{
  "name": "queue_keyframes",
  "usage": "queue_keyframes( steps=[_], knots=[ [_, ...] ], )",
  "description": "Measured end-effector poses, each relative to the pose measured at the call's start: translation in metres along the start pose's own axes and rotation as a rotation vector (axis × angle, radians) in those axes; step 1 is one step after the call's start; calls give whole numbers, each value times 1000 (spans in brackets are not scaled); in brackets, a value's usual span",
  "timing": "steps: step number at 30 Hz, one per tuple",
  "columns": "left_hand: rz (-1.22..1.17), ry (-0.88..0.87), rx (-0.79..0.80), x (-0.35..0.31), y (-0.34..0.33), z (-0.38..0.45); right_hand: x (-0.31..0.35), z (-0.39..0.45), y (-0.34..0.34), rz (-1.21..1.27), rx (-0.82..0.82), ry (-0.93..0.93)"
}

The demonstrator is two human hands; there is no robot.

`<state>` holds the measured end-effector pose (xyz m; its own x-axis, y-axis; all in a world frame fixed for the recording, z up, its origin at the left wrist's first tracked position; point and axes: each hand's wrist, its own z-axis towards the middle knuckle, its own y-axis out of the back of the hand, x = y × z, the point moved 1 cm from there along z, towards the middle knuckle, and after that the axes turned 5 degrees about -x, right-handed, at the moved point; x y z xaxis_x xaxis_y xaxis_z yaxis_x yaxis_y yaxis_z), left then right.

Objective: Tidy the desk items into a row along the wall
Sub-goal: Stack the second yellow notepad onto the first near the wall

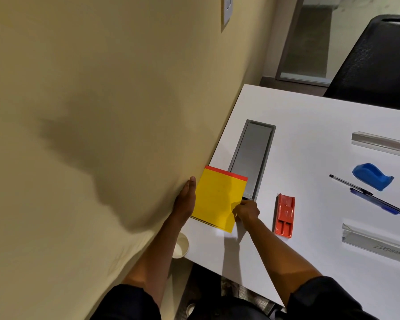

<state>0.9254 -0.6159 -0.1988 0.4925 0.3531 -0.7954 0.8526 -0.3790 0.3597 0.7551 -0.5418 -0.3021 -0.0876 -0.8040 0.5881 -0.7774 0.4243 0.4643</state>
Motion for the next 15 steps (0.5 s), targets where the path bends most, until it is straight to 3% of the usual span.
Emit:
queue_keyframes(
  steps=[15],
  knots=[
    [31, -110, -3, -4, -9, -22, -4, -13, 11, -72, 53, 124]
  ],
)
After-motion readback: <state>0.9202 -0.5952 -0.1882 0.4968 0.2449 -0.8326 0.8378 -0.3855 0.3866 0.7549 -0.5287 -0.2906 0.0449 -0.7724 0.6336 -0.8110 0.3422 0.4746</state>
